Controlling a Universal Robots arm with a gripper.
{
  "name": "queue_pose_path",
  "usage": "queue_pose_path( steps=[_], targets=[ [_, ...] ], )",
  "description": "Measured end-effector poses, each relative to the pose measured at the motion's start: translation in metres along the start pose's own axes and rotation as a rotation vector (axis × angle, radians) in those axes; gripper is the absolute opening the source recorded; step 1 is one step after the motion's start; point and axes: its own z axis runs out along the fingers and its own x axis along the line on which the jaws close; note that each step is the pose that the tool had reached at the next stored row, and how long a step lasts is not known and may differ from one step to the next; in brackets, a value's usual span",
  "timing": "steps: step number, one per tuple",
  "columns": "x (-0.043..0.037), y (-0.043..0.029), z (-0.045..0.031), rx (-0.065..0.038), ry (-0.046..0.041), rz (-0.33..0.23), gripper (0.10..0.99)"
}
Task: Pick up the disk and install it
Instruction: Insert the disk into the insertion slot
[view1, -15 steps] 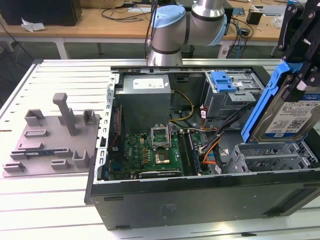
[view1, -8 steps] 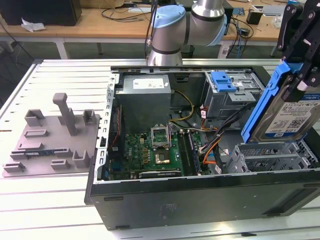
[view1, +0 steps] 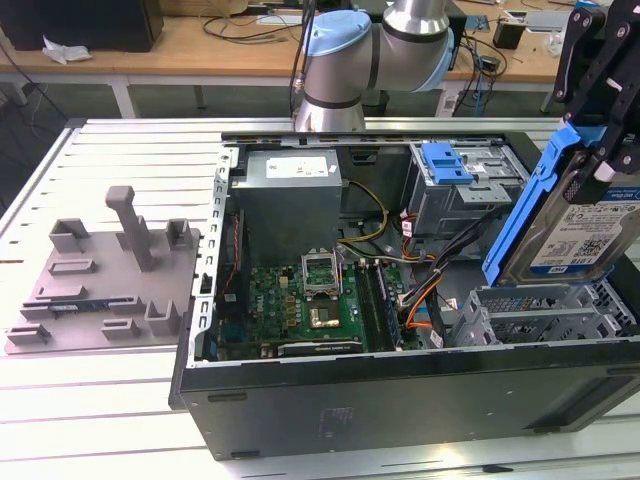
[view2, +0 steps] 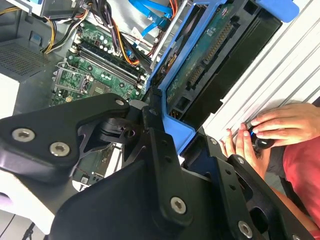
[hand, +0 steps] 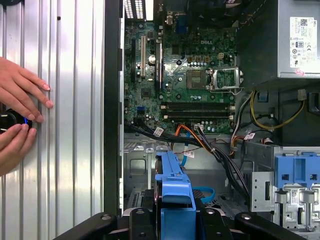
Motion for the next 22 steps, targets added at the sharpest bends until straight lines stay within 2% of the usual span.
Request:
queue_pose_path(
  steps=[11, 22],
  targets=[
    [0.0002, -0.0022, 0.0002, 0.000, 0.0001, 0.000, 0.369],
    [0.0003, -0.0048, 0.0042, 0.000, -0.0004, 0.017, 0.369]
  ],
)
